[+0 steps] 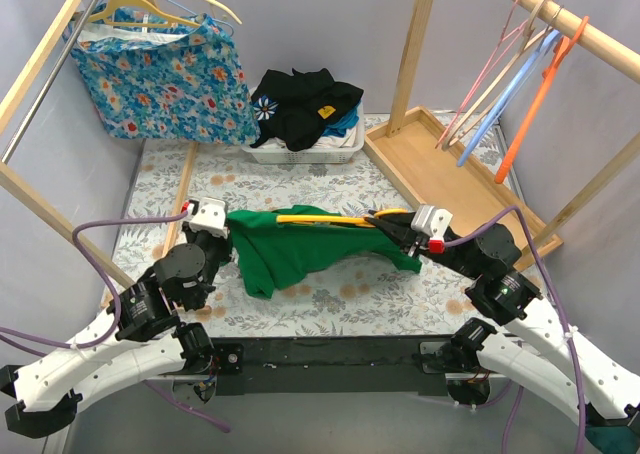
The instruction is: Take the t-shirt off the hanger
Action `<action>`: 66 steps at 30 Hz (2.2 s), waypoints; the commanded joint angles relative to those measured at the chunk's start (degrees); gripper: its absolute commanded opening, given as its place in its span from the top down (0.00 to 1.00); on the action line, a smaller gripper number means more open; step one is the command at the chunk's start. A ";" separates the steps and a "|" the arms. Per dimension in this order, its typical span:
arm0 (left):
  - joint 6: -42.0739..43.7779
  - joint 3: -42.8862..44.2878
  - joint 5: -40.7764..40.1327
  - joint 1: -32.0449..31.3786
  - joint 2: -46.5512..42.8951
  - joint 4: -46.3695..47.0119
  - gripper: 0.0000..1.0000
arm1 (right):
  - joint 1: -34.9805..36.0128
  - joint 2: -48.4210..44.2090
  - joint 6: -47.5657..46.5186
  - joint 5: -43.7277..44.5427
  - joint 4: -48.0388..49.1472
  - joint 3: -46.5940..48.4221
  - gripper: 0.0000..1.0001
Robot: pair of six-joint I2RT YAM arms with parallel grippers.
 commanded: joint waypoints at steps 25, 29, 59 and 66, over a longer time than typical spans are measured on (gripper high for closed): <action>-6.12 0.20 -6.29 0.28 7.88 -3.80 0.94 | 0.04 -8.24 1.41 8.20 13.83 -4.56 0.99; -6.12 1.17 -3.03 0.28 6.22 -3.89 0.37 | 0.04 -5.00 2.29 7.50 14.27 -3.60 0.99; -2.69 15.59 25.25 0.28 0.76 -14.60 0.05 | 0.04 15.31 6.51 -9.64 3.29 2.38 0.99; -2.34 13.56 35.73 0.28 2.69 -16.90 0.05 | 0.04 16.02 6.68 -12.27 2.23 3.79 0.99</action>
